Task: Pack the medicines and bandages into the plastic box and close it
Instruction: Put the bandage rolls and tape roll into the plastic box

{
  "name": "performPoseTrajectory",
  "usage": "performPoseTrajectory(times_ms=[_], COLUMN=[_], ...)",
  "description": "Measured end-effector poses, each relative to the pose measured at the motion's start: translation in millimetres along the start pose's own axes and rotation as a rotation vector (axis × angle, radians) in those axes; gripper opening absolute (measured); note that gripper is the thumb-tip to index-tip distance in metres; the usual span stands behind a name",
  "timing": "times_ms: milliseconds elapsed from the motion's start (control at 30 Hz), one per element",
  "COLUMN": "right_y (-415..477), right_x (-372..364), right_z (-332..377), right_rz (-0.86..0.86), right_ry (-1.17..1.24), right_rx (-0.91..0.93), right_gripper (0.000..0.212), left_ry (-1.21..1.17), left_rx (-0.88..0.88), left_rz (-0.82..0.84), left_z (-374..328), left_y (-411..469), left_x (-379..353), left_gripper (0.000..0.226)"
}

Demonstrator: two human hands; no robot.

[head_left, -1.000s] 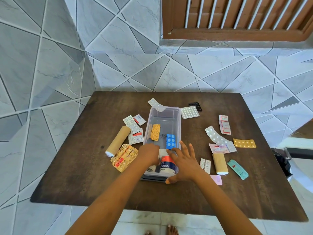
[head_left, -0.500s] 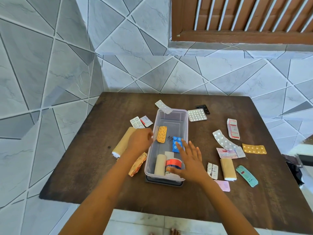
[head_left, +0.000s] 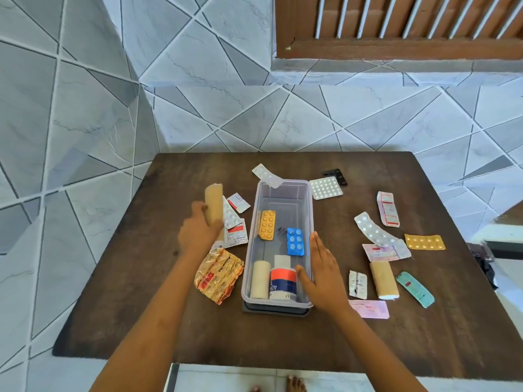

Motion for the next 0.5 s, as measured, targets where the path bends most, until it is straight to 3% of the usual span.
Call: performPoseTrajectory(times_ms=[100,233,300,500], right_y=[1.0,0.4,0.6,1.5], right_x=[-0.2,0.6,1.4,4.2], right_z=[-0.5,0.6,1.1,1.4], right_rz=[-0.012,-0.021,-0.014,-0.014], right_ry=[-0.003,-0.029,-0.075,-0.221], right_rx=[0.000,0.005,0.012,0.012], right_gripper=[0.067,0.072,0.077,0.079], left_ry=[-0.186,0.161,0.303,0.371], left_rx=[-0.286,-0.535,-0.548,-0.576], left_rz=[0.116,0.328,0.330,0.225], left_z=[-56.1,-94.9,-88.5,-83.8], left_y=[-11.9,-40.0,-46.0,-52.4], left_x=[-0.6,-46.7,-69.3,-86.8], left_gripper=[0.047,0.042,0.041,0.036])
Point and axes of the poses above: each hand's wrist, its own y-axis towards the middle knuckle, its own x-axis out of the back of the hand, z = x × y, the point moved 2 cm from there along y, towards the middle knuckle, and after that the axes turned 9 degrees about -z, right-handed, at the moved point
